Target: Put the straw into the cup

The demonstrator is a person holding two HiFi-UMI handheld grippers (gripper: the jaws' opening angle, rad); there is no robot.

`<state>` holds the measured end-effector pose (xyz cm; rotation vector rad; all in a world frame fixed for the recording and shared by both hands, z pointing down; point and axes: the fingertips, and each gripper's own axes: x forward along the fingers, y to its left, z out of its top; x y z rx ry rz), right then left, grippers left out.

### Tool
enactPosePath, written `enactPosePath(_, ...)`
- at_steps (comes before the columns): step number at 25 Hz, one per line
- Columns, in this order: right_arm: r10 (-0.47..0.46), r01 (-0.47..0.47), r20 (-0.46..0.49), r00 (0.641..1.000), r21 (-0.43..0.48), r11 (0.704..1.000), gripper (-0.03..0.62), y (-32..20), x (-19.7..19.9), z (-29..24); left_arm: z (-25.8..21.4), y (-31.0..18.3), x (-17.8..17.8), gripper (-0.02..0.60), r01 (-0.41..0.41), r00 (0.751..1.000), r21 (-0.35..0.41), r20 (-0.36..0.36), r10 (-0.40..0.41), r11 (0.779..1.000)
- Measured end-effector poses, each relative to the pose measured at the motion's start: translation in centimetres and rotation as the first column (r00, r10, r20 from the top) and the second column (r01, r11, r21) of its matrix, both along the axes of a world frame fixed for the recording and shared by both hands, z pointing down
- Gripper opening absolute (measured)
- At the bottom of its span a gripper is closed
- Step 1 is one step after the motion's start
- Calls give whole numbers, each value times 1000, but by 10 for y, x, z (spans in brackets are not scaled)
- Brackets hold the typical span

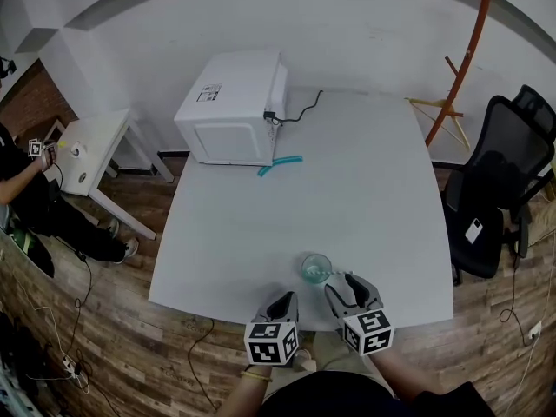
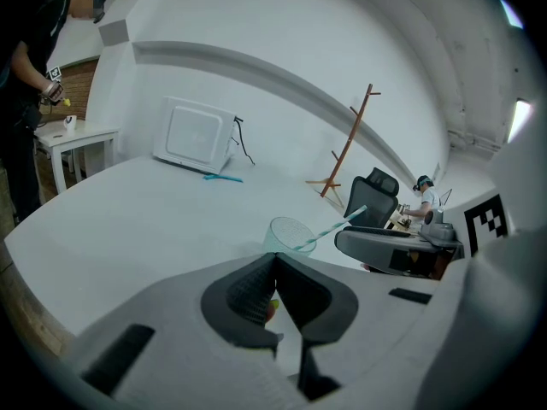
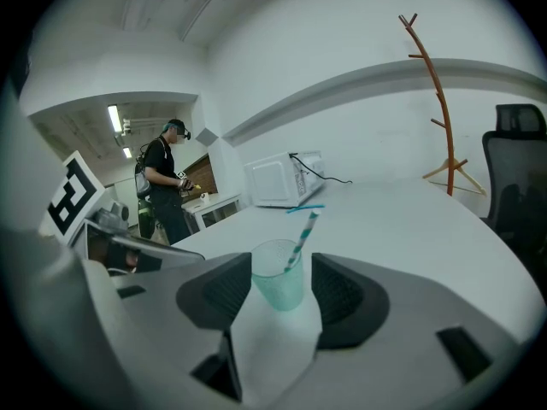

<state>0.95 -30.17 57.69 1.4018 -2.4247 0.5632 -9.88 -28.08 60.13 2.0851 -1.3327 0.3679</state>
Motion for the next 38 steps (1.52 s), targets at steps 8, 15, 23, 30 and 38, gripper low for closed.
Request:
enactPosePath(8, 38, -39, 37, 999, 39, 998, 202, 32, 8, -22, -6, 25, 9, 20, -39, 999, 15, -2, 39, 999)
enactPosePath(15, 29, -33, 55, 998, 76, 997, 201, 60, 6, -43, -14, 48, 16, 20, -67, 998, 35, -3, 67, 997)
enactPosePath(23, 52, -61, 61, 997, 142, 988, 104, 85, 7, -66, -29, 69, 19, 20, -91, 996, 69, -6, 92, 993)
enactPosePath(30, 68, -81, 80, 994, 164, 983, 50, 105, 6, -76, -39, 88, 20, 20, -111, 994, 92, -7, 112, 990)
enactPosePath(38, 59, -78, 108, 992, 187, 979, 43, 125, 4, -88, -48, 107, 20, 20, -122, 992, 112, -11, 124, 986)
